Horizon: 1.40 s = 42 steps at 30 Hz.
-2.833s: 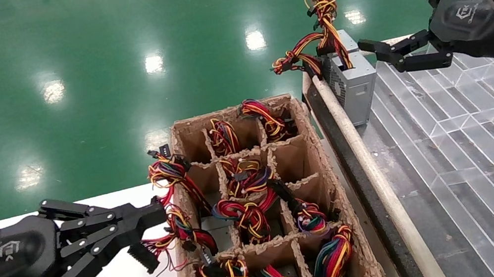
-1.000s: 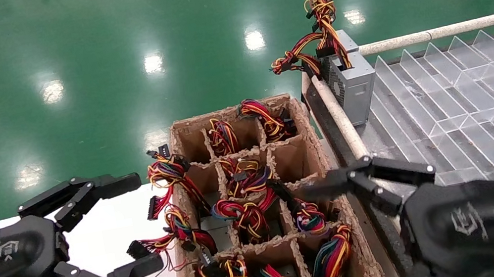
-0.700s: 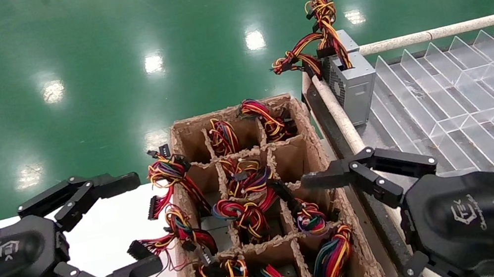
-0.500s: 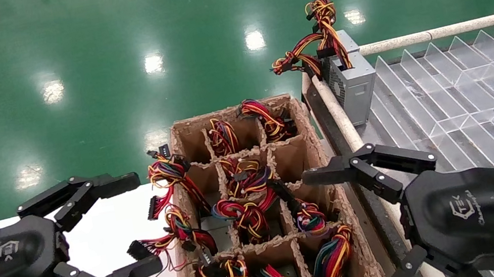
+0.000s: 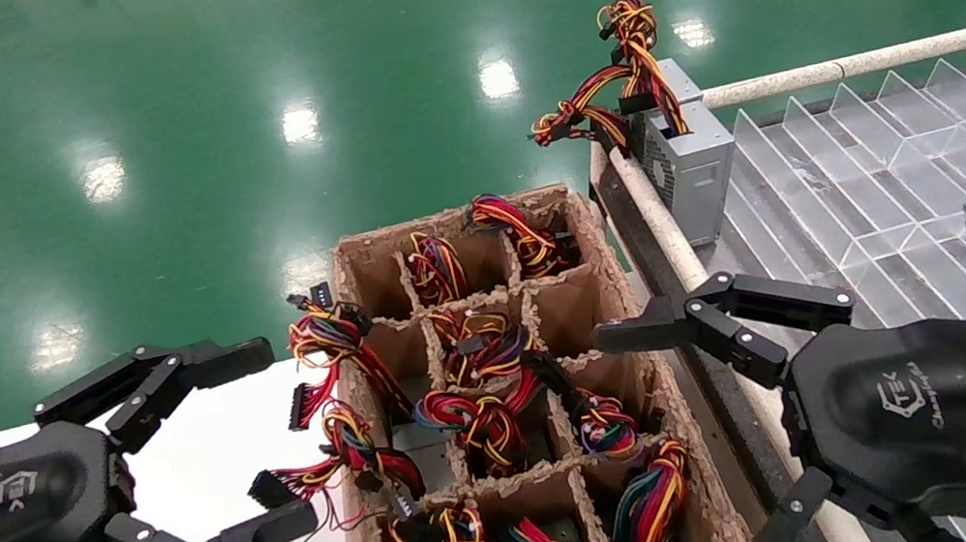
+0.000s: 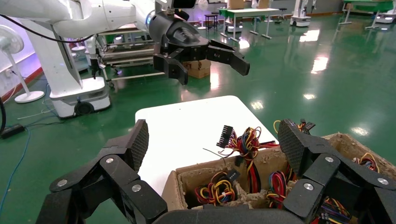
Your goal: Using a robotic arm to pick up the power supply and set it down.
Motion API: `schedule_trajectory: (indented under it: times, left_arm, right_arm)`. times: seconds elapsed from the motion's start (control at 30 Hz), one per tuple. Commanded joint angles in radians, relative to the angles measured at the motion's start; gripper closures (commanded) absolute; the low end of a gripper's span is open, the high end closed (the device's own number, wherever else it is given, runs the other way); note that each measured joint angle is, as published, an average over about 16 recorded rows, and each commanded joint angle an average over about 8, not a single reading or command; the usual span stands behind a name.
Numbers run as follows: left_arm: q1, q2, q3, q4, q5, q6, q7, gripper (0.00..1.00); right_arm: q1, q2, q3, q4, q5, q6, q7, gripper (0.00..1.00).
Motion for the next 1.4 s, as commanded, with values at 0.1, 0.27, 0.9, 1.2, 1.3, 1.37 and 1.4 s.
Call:
schedule_trajectory:
  times: [0.1, 0.27, 0.9, 1.2, 1.3, 1.37, 1.4]
  left_arm:
    - [0.0, 0.0, 0.0, 0.0, 0.0, 0.0, 0.0, 0.0]
    - [0.0, 0.0, 0.0, 0.0, 0.0, 0.0, 0.0, 0.0]
    - [0.0, 0.0, 0.0, 0.0, 0.0, 0.0, 0.0, 0.0]
    - [0.0, 0.0, 0.0, 0.0, 0.0, 0.0, 0.0, 0.0]
    - [0.0, 0.0, 0.0, 0.0, 0.0, 0.0, 0.0, 0.0]
    - [0.0, 0.0, 0.0, 0.0, 0.0, 0.0, 0.0, 0.0]
    - [0.0, 0.0, 0.0, 0.0, 0.0, 0.0, 0.0, 0.0]
  right_arm:
    - [0.001, 0.0, 0.0, -0.002, -0.001, 0.0, -0.001, 0.0]
    - [0.002, -0.001, 0.0, -0.003, -0.002, 0.0, -0.001, 0.0]
    - [0.003, -0.001, 0.0, -0.005, -0.003, 0.0, -0.003, 0.0]
    - [0.004, -0.001, 0.0, -0.006, -0.003, 0.0, -0.003, 0.0]
    - [0.004, -0.001, 0.0, -0.006, -0.003, 0.0, -0.003, 0.0]
    - [0.004, -0.001, 0.0, -0.006, -0.003, 0.0, -0.003, 0.0]
    - [0.004, -0.001, 0.0, -0.006, -0.003, 0.0, -0.003, 0.0]
